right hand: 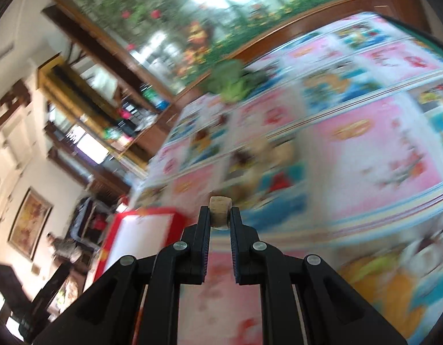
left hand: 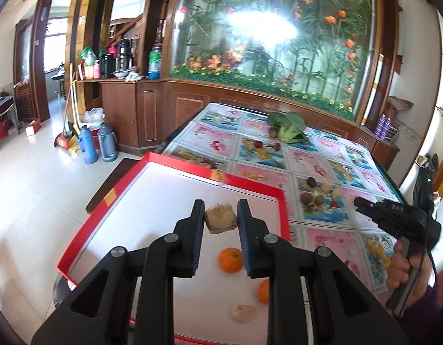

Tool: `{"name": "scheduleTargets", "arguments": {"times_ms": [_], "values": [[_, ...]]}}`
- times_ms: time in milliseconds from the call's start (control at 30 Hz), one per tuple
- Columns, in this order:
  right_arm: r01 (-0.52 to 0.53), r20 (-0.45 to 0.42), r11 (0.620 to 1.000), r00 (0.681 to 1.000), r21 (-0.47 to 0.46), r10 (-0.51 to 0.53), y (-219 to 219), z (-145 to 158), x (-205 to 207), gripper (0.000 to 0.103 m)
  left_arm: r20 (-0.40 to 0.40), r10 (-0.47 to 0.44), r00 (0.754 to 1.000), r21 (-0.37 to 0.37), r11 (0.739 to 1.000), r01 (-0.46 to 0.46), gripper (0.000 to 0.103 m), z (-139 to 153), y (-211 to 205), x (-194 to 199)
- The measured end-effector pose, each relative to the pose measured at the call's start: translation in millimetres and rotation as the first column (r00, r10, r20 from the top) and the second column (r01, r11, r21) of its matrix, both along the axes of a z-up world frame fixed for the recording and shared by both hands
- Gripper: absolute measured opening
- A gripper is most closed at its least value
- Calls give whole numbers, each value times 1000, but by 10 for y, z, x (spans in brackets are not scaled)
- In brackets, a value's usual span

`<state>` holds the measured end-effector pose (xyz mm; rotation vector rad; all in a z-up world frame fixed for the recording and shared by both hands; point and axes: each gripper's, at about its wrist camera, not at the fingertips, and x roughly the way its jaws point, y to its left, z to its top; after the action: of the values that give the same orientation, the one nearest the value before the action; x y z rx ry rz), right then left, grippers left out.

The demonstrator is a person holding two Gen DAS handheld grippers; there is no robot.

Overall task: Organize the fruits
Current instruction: 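Carry both beige cubes over the white tray and open both grippers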

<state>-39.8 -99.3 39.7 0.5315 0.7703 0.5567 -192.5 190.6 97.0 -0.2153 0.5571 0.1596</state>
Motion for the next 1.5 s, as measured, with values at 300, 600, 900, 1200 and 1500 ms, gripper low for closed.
{"name": "scheduleTargets", "arguments": {"times_ms": [300, 600, 900, 1200, 1500], "values": [[-308, -15, 951, 951, 18, 308, 1173, 87, -325, 11, -34, 79, 996, 6, 997, -78, 25, -125, 323, -12], [-403, -33, 914, 915, -54, 401, 1710, 12, -408, 11, -97, 137, 986, 33, 990, -134, 25, -376, 576, 0], [-404, -52, 905, 915, -134, 401, 1875, -125, -484, 11, -138, 152, 979, 56, 988, -145, 25, -537, 649, 23], [-394, -63, 911, 919, -118, 389, 1843, -190, -412, 11, -169, 163, 972, 73, 986, -152, 25, -660, 732, 46], [-430, -51, 886, 902, -173, 428, 1963, -181, -484, 14, -195, 170, 966, 99, 983, -153, 31, -713, 691, 106]]}}
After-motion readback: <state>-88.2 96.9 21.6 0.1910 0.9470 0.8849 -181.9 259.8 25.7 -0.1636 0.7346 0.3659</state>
